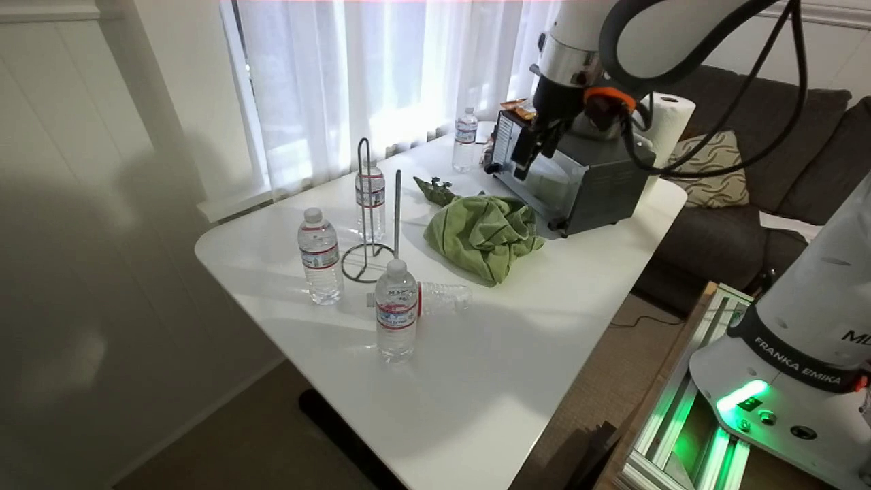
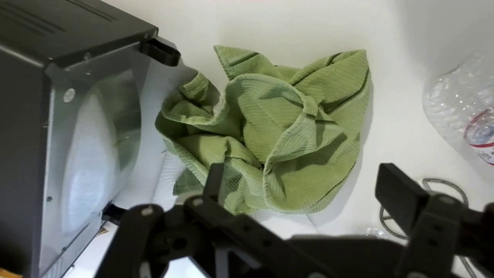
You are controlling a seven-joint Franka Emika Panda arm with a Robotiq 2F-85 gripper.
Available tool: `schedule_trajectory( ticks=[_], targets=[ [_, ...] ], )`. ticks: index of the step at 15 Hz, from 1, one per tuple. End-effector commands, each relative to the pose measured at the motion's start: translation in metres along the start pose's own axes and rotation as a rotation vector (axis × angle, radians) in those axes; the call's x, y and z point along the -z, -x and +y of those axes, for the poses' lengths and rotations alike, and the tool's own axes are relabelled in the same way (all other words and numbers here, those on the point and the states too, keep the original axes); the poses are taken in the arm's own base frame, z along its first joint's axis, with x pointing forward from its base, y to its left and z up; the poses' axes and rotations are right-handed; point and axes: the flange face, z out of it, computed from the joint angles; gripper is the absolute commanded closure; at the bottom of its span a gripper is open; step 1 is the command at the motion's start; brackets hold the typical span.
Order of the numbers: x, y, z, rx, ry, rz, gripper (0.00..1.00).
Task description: Place the green cloth and the dinosaur near the window
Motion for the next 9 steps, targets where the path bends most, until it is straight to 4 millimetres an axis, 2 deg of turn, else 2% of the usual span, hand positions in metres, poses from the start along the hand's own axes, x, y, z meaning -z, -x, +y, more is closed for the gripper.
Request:
schedule_trajectory(
  ticks=[1,5,9],
  targets=[
    [-0.05,-0.032,-0.007,-0.028,-0.043,-0.024,0.0],
    [-0.102,-0.055,-0.004,-0.026,-0.097,-0.009,0.0],
    [-0.145,-0.079,0.003,-0.031,-0.129,0.042,0.0]
  ],
)
